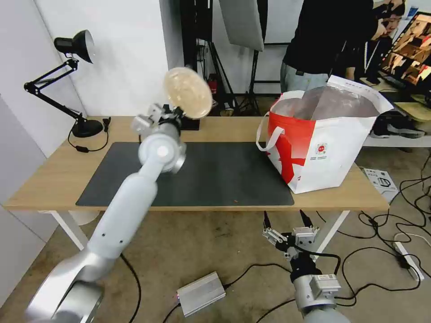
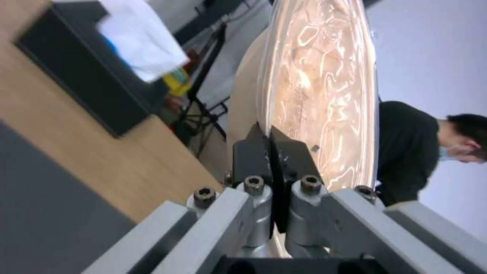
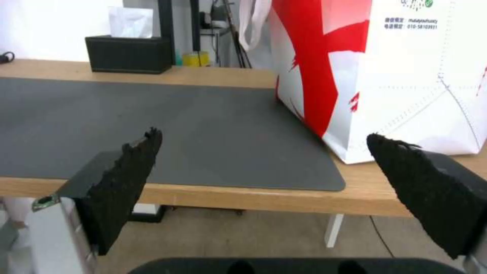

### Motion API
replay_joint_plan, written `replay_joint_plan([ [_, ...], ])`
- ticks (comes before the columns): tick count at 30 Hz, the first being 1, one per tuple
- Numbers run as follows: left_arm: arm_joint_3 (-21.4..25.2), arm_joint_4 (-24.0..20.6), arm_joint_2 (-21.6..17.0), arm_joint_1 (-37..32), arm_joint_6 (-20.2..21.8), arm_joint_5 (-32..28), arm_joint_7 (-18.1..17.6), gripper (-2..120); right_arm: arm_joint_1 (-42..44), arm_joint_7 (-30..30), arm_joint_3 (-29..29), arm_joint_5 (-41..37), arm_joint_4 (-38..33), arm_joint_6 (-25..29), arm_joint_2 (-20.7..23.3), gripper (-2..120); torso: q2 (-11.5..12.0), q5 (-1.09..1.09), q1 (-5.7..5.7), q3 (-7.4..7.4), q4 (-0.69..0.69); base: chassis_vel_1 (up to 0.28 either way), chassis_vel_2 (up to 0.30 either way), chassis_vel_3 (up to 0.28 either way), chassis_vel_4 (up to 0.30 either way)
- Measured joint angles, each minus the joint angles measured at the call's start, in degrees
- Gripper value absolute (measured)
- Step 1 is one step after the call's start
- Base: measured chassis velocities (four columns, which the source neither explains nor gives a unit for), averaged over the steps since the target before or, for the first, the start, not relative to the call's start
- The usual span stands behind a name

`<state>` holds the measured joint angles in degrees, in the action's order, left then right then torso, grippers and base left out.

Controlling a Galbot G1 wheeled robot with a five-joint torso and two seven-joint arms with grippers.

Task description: Pick up the trash from the table and place it into the takeout bag.

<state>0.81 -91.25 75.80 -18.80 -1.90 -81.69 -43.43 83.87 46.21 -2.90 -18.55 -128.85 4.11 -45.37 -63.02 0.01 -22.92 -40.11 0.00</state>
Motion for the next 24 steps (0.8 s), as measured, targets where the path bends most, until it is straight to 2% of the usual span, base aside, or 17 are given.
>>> replay_joint_plan([
  [6,-3.1,3.84,3.47,4.59,-0.64,0.32,1.43,0,0.0,0.01,0.0,0.0,0.0,0.0,0.0,100,0.0,0.0,0.0,0.0,0.0,0.0,0.0,0.0,0.0],
  [10,-3.78,4.8,4.25,5.64,-0.66,0.36,1.79,0,0.0,0.0,0.0,0.0,0.0,0.0,0.0,100,0.0,0.0,0.0,0.0,0.0,0.0,0.0,0.0,0.0],
  [11,-4.75,6.63,5.74,7.47,-0.77,0.52,2.5,0,0.0,0.0,0.0,0.0,0.0,0.0,0.0,100,0.0,0.0,0.0,0.0,0.0,0.0,0.0,0.0,0.0],
  [13,-4.89,7.25,6.23,7.97,-0.82,0.59,2.75,0,0.0,0.0,0.0,0.0,0.0,0.0,0.0,100,0.0,0.0,0.0,0.0,0.0,0.0,0.0,0.0,0.0],
  [14,-5.2,9.68,8.23,9.82,-0.86,1.05,3.7,0,0.0,0.0,0.0,0.0,0.0,0.0,0.0,100,0.0,0.0,0.0,0.0,0.0,0.0,0.0,0.0,0.0],
  [16,-5.62,11.78,10.1,11.67,-0.87,1.48,4.73,0,0.0,0.01,0.0,0.0,0.0,0.0,0.0,100,0.0,0.0,-0.01,0.0,0.0,0.0,0.0,0.0,0.0],
  [24,-8.57,16.41,14.34,16.29,-0.95,2.76,6.11,0,0.0,0.01,0.0,0.0,0.0,0.0,0.0,100,0.0,0.0,-0.01,0.0,0.0,0.0,0.0,0.0,0.0],
])
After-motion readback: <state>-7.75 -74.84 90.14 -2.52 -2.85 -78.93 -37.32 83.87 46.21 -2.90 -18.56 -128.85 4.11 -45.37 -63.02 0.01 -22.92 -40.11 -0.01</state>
